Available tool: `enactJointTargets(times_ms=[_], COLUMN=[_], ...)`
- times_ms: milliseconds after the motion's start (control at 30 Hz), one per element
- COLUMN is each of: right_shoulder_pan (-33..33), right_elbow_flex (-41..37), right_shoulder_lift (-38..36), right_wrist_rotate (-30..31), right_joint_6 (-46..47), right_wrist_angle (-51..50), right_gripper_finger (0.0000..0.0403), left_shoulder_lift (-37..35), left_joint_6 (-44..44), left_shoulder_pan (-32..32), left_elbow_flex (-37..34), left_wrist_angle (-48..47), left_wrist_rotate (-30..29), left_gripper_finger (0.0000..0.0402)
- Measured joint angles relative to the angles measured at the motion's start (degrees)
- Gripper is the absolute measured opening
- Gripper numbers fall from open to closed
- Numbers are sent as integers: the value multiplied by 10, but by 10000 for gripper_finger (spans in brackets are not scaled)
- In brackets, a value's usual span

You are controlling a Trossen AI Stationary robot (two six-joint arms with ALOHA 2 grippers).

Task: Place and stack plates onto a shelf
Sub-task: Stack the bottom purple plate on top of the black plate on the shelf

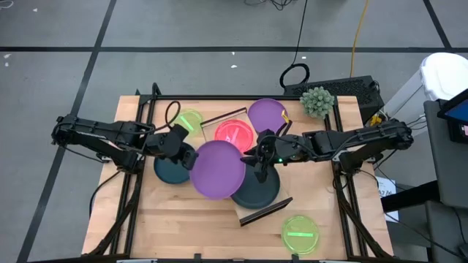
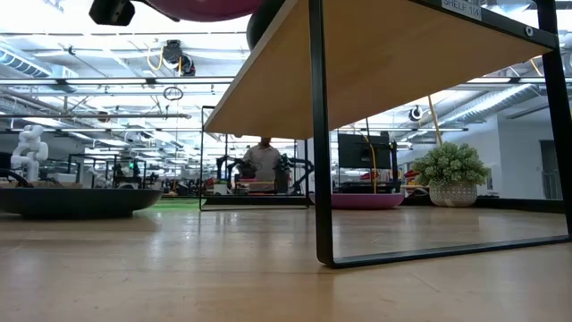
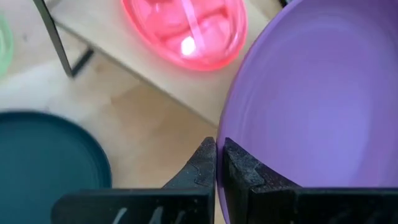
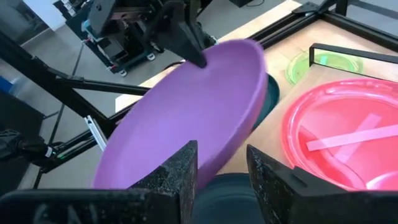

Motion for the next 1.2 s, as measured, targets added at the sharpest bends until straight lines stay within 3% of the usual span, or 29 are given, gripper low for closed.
enactJointTargets(times_ms=[167,367,733,1033,1200], right_shoulder_pan=[0,0,-21,-26,-27], right_elbow_flex=[-1,-1,-1,-1,-1], right_shoulder_lift=[0,-1,-1,-2,-1], right_wrist_rotate=[16,61,61,59,60], right_joint_6=[-5,2,60,56,58], right_wrist_angle=[-2,-13,-76,-76,-68], right_gripper_finger=[121,109,6,6,50], left_shoulder_lift=[0,0,0,0,0], left_joint_6=[9,9,5,7,6], left_shoulder_pan=[0,0,0,-1,-1], left_elbow_flex=[0,0,-1,-2,-2], left_wrist_angle=[19,24,27,46,58], left_wrist_rotate=[-50,-69,-75,-79,-80], left_gripper_finger=[10,10,10,10,10])
